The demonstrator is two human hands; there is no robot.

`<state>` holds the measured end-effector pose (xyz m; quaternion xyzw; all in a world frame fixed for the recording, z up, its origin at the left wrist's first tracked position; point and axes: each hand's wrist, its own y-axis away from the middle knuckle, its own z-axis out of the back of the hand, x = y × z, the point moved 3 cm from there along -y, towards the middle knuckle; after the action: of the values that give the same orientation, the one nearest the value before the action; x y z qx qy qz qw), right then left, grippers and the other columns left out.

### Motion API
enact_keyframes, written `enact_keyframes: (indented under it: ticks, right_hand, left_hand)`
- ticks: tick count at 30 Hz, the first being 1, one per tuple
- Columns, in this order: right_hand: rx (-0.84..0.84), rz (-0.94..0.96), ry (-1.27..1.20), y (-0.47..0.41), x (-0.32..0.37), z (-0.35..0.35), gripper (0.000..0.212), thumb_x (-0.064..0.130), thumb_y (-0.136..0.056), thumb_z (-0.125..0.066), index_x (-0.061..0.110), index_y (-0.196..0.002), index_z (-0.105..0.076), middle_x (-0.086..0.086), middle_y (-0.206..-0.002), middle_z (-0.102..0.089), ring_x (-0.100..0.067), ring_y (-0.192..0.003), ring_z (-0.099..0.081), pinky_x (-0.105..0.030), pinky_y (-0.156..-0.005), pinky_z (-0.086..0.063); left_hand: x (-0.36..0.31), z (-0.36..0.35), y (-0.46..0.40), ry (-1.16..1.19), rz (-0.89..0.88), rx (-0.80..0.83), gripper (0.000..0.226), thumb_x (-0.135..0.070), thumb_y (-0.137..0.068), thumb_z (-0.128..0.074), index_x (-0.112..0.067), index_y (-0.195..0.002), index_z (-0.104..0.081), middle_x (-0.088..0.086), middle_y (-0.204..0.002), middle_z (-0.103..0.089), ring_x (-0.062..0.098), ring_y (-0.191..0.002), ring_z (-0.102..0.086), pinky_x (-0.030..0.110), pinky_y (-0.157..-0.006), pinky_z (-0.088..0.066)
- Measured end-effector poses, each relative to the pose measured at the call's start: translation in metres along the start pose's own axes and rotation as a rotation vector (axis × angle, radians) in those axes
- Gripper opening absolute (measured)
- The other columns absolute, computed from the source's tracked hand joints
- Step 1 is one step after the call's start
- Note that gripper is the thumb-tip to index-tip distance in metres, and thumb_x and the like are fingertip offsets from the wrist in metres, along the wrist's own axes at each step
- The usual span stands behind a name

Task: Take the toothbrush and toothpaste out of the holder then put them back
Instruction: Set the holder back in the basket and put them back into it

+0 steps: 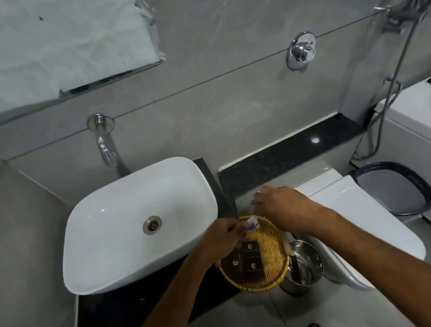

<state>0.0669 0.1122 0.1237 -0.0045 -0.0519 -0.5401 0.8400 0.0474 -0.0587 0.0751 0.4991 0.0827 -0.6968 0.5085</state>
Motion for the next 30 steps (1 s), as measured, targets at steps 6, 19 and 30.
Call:
enact_keyframes:
  ticks: [6,19,30]
  right_hand:
    - [0.031,-0.609,-0.317,0.041,-0.031,-0.043,0.011,0.019,-0.088,-0.06,0.018,-0.086,-0.071,-0.006,-0.086,-0.07,-0.02,-0.075,-0.065,-0.027,-0.063,-0.048]
    - [0.102,-0.992,-0.699,0.006,0.026,-0.154,0.025,0.013,-0.088,-0.065,0.018,-0.066,-0.054,0.002,-0.075,-0.059,-0.015,-0.084,-0.054,-0.033,-0.109,-0.03]
    - [-0.064,-0.928,-0.663,0.007,0.021,-0.13,0.023,0.016,-0.09,-0.059,0.019,-0.067,-0.057,0.001,-0.069,-0.061,-0.016,-0.068,-0.058,-0.03,-0.064,-0.051]
  left_hand:
    - [0.058,0.009,0.004,0.084,0.134,-0.415,0.034,-0.028,-0.099,-0.039,-0.011,-0.077,-0.059,0.011,-0.074,-0.064,0.023,-0.071,-0.061,0.034,-0.061,-0.045]
    - [0.098,-0.026,0.001,-0.061,0.154,-0.375,0.026,-0.02,-0.1,-0.041,-0.007,-0.107,-0.063,0.011,-0.104,-0.067,0.021,-0.095,-0.063,0.03,-0.081,-0.051]
    - [0.097,-0.022,0.0,-0.182,0.099,-0.346,0.022,-0.024,-0.098,-0.043,-0.016,-0.102,-0.063,0.003,-0.099,-0.064,0.014,-0.087,-0.061,0.03,-0.077,-0.053]
